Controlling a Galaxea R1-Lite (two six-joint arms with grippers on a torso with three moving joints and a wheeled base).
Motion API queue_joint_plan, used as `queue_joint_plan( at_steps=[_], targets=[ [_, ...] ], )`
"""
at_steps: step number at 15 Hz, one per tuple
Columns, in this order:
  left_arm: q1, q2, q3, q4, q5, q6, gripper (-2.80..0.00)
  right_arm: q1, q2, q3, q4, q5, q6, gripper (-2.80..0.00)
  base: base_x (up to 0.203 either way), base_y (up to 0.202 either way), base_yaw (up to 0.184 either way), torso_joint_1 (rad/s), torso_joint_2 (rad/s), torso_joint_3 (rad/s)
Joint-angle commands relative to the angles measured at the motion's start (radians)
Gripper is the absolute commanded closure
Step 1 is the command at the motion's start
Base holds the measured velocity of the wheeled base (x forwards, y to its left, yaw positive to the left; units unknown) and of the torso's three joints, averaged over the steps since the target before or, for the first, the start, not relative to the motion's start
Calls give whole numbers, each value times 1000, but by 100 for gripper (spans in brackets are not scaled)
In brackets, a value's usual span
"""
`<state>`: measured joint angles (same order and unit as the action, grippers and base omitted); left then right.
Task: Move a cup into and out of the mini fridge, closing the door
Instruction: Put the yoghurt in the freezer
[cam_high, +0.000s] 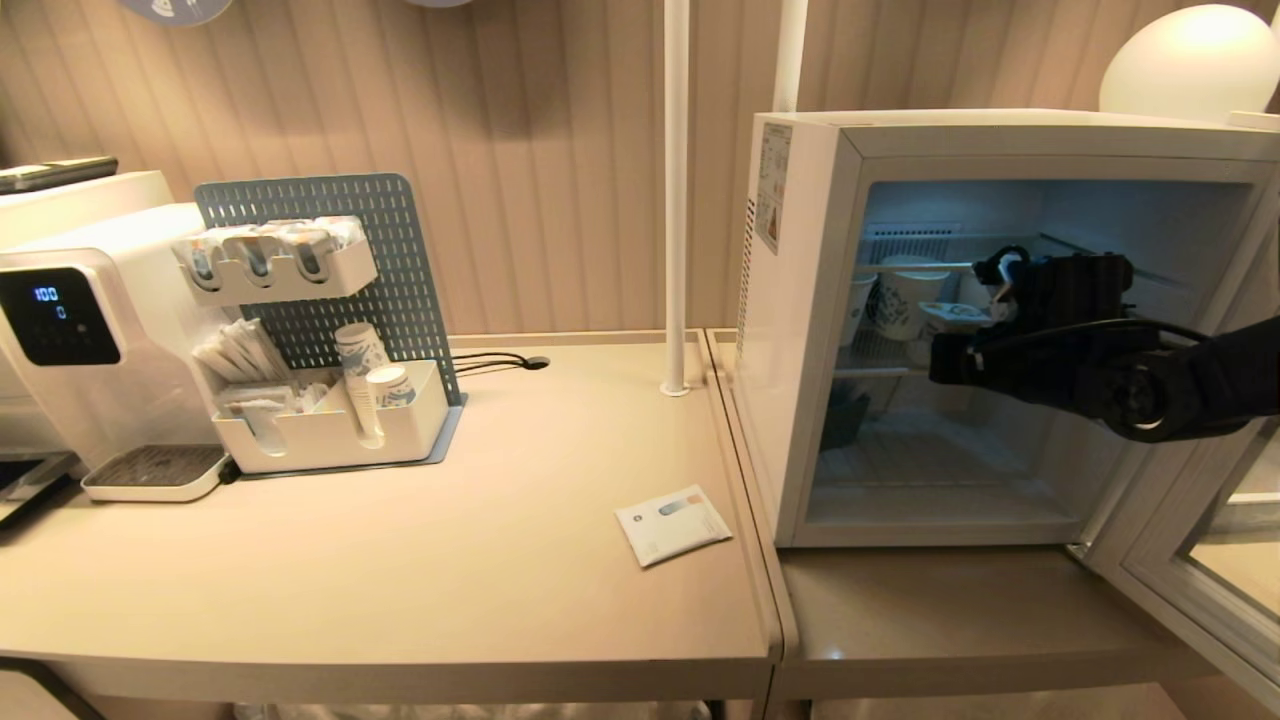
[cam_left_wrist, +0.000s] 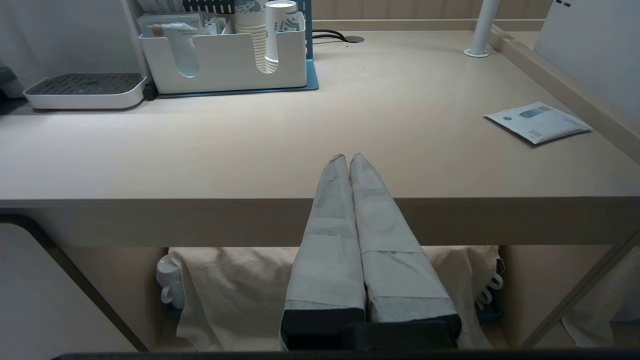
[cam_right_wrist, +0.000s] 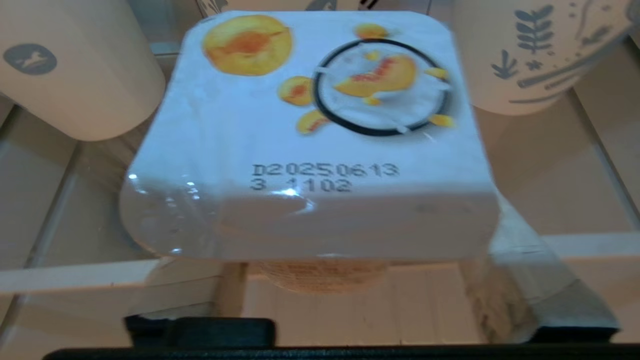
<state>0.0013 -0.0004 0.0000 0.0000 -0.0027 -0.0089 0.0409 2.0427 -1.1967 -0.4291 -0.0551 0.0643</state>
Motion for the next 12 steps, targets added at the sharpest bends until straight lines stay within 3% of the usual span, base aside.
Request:
queue_joint_plan(
  at_steps=[1, 12],
  targets=[
    [0, 0, 0, 0, 0, 0, 0, 1, -45, 21, -7, 0, -1, -280, 0, 0, 0, 0, 0, 0],
    [0, 0, 0, 0, 0, 0, 0, -2, -102, 81, -8, 1, -4, -280, 0, 0, 0, 0, 0, 0]
  ],
)
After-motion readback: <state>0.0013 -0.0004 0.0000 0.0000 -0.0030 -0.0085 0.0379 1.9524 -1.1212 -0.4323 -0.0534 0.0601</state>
